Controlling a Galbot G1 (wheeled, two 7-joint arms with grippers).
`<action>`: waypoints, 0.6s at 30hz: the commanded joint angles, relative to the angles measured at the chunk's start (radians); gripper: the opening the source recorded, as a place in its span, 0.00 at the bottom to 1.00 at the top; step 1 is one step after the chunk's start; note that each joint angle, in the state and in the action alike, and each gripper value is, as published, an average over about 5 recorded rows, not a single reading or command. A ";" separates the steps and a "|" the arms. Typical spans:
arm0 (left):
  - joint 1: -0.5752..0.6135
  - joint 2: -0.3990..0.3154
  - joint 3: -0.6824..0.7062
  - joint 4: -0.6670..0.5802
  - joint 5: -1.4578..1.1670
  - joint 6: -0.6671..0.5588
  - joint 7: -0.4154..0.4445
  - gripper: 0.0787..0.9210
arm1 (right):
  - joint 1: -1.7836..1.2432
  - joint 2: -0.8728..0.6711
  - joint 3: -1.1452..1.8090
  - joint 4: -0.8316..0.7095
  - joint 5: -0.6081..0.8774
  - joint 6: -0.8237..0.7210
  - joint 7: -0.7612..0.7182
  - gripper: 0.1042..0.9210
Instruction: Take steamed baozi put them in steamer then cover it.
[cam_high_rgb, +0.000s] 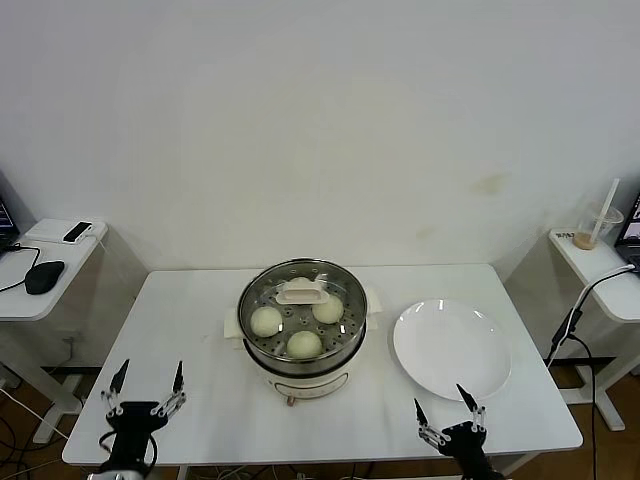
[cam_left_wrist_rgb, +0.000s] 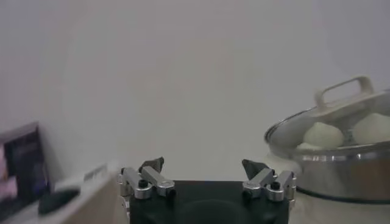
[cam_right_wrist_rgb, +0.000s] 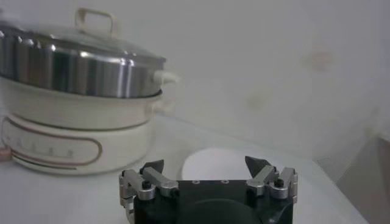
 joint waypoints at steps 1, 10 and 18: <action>0.110 -0.033 -0.033 0.023 -0.195 -0.033 -0.004 0.88 | -0.047 -0.043 -0.006 0.013 0.093 0.007 0.002 0.88; 0.091 -0.054 -0.022 0.058 -0.133 -0.024 0.029 0.88 | -0.046 -0.031 -0.022 0.017 0.024 -0.017 0.004 0.88; 0.086 -0.063 -0.008 0.066 -0.107 0.008 0.026 0.88 | -0.044 -0.036 -0.036 0.038 0.033 -0.079 0.021 0.88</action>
